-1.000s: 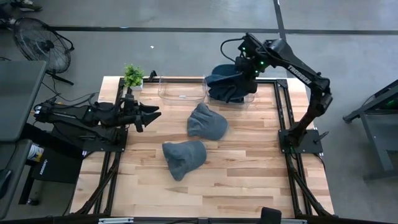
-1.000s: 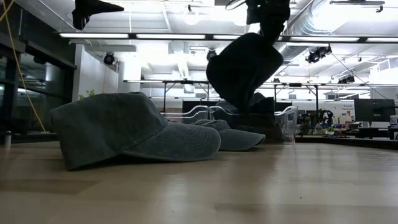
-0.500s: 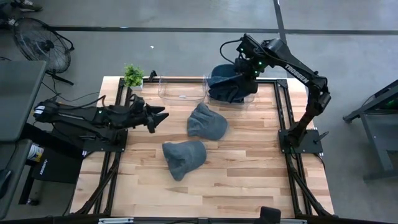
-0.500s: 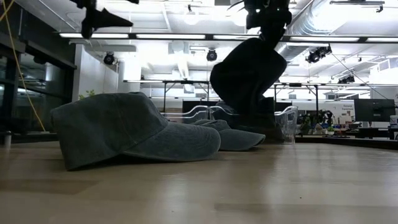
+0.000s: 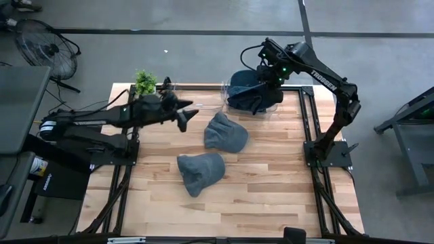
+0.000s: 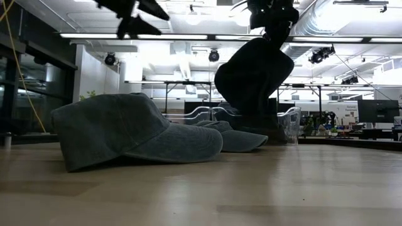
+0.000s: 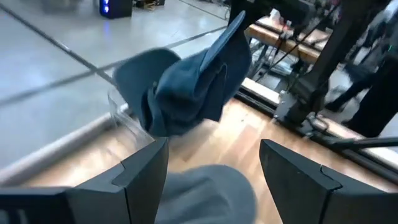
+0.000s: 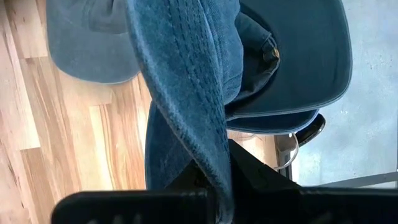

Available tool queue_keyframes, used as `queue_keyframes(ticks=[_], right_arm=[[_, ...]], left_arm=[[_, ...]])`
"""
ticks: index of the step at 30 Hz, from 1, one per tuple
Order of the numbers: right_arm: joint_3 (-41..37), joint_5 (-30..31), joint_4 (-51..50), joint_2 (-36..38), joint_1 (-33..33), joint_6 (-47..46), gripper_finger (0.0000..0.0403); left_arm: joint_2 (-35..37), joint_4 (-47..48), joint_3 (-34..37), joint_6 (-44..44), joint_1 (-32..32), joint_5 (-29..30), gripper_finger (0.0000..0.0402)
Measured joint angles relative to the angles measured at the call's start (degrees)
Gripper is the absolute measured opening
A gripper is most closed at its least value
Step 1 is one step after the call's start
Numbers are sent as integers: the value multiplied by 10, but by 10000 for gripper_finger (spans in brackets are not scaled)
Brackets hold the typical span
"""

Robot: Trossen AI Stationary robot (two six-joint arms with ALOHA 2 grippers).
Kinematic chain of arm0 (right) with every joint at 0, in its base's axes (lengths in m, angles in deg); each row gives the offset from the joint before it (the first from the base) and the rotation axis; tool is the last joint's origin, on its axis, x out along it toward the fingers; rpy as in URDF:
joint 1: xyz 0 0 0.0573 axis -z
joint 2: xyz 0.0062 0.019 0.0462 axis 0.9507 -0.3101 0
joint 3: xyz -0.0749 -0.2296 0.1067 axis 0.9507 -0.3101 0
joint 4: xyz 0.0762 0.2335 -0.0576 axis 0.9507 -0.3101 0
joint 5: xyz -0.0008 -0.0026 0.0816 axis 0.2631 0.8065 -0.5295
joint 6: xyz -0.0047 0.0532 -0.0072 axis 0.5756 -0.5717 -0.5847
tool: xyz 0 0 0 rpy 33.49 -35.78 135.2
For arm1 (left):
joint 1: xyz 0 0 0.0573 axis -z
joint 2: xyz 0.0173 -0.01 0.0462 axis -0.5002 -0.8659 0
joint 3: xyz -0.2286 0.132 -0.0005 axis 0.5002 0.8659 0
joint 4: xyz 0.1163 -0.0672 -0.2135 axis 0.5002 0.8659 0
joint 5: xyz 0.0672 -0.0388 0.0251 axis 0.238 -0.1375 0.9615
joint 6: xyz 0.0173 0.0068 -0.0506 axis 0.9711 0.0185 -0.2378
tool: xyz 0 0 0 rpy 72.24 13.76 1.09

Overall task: Pick & Place hat
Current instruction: Put the blue cap into the right transparent bin

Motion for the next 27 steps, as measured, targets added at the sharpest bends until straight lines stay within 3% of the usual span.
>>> queue_keyframes(ticks=[7, 15, 20, 27], right_arm=[[0, -2, 0, 0, -7, -9, 5], [0, -12, -26, 4, -37, -40, 5], [0, -50, -39, 25, -54, -63, 5], [0, -83, -44, 66, -73, -88, 5]], left_arm=[[-129, 50, -142, 172, -39, -37, 250], [-271, 206, -287, 355, -40, 20, 250], [-315, 260, -328, 425, -40, 41, 250], [-319, 253, -328, 488, -40, 41, 250]])
